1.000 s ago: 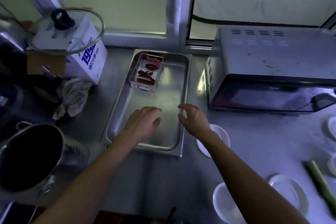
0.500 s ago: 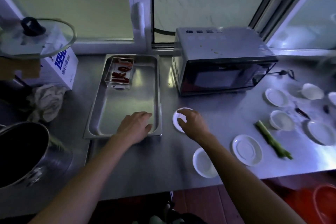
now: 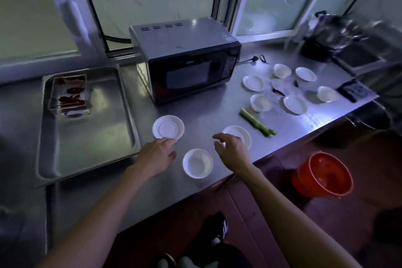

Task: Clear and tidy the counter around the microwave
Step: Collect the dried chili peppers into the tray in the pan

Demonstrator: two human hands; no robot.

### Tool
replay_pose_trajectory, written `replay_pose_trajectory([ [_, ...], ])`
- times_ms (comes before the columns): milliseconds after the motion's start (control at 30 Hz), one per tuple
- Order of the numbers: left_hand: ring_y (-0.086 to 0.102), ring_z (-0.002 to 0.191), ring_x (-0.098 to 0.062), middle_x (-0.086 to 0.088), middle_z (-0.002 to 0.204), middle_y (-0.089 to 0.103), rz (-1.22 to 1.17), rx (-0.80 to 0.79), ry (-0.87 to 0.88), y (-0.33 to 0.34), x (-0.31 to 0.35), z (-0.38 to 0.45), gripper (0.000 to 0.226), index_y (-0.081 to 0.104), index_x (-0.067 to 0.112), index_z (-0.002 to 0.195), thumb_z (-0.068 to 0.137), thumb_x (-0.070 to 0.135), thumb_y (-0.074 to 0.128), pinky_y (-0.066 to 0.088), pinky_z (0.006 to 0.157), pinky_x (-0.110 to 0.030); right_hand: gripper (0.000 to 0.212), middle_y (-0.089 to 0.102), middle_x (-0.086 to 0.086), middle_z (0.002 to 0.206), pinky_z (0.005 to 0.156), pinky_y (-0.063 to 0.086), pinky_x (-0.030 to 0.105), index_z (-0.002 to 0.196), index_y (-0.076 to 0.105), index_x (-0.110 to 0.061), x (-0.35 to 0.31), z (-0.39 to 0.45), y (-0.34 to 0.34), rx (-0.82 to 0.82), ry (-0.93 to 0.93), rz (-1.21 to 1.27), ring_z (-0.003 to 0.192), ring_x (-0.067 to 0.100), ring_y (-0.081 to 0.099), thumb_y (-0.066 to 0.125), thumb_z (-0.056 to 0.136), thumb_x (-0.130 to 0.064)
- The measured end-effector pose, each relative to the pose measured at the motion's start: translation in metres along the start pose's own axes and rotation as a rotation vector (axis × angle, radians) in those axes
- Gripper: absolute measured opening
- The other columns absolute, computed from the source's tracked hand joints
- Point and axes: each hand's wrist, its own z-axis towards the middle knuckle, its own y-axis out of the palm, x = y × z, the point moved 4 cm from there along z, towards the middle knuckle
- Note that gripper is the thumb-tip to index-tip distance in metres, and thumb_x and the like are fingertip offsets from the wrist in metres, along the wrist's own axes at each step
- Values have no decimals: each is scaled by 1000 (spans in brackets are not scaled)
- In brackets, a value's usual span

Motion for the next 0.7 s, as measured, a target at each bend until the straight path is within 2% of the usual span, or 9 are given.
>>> replay_pose_trajectory([
  [100, 46, 133, -21, 7, 152, 43, 5, -38, 29, 3, 36, 22, 50, 42, 31, 147, 99, 42, 47, 41, 99, -35, 29, 70, 1, 119, 86, 44, 28, 124, 69, -20, 35, -6, -21, 19, 65, 19, 113, 21, 61, 59, 97, -21],
  [167, 43, 135, -21, 6, 151, 44, 14, -42, 73, 6, 64, 38, 50, 42, 30, 147, 100, 44, 46, 40, 103, -36, 29, 70, 0, 119, 86, 44, 28, 123, 69, -20, 59, -8, -36, 65, 99, 40, 110, 21, 62, 59, 96, -19],
  [300, 48, 132, -22, 3, 149, 47, 63, -80, 173, 21, 130, 77, 48, 44, 29, 145, 100, 43, 46, 42, 104, -37, 29, 71, -3, 117, 91, 50, 36, 121, 70, -24, 118, -13, -71, 145, 175, 65, 106, 19, 63, 59, 94, -20],
  [400, 48, 132, -20, 7, 149, 47, 101, -106, 230, 35, 188, 105, 46, 46, 31, 143, 98, 42, 48, 42, 103, -35, 30, 71, -3, 116, 92, 49, 33, 121, 70, -24, 167, -15, -101, 181, 242, 78, 104, 18, 64, 59, 94, -21],
  [567, 48, 132, -20, 7, 148, 48, 144, -144, 277, 57, 278, 151, 45, 46, 33, 143, 99, 42, 46, 41, 101, -34, 31, 73, -1, 104, 88, 50, 33, 119, 71, -26, 250, -8, -149, 184, 317, 94, 101, 19, 64, 59, 91, -23],
  [700, 50, 131, -24, 2, 147, 50, 174, -145, 300, 65, 336, 185, 45, 47, 31, 143, 99, 43, 47, 41, 104, -35, 32, 74, -1, 109, 90, 51, 33, 121, 71, -21, 298, 4, -191, 212, 320, 80, 105, 19, 64, 59, 91, -21],
])
